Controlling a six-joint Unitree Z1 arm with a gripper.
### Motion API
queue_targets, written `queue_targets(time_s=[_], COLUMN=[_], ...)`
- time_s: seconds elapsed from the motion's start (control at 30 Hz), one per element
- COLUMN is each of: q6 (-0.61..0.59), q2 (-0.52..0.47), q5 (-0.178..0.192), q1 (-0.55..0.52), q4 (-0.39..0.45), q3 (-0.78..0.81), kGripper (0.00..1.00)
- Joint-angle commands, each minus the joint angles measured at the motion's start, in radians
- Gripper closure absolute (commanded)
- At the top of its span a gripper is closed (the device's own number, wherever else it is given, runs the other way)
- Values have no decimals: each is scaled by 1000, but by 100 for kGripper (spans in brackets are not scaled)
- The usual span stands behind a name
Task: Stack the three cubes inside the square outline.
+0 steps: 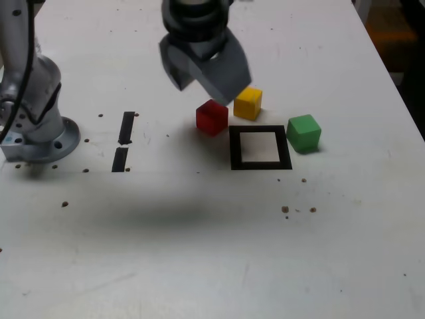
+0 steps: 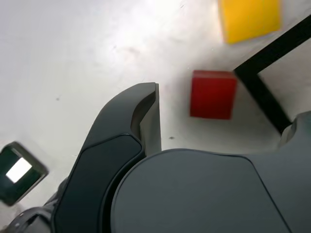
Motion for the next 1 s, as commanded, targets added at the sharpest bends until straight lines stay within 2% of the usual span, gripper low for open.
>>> queue_targets(time_s=[0.0,0.17,0.97], q6=[-1,-1,-16], q2=[-5,11,114], q5=[10,11,-33], q1=[0,0,-6], q4=[-1,-14,-122], q3=[12,42,99], kGripper=[4,4,9])
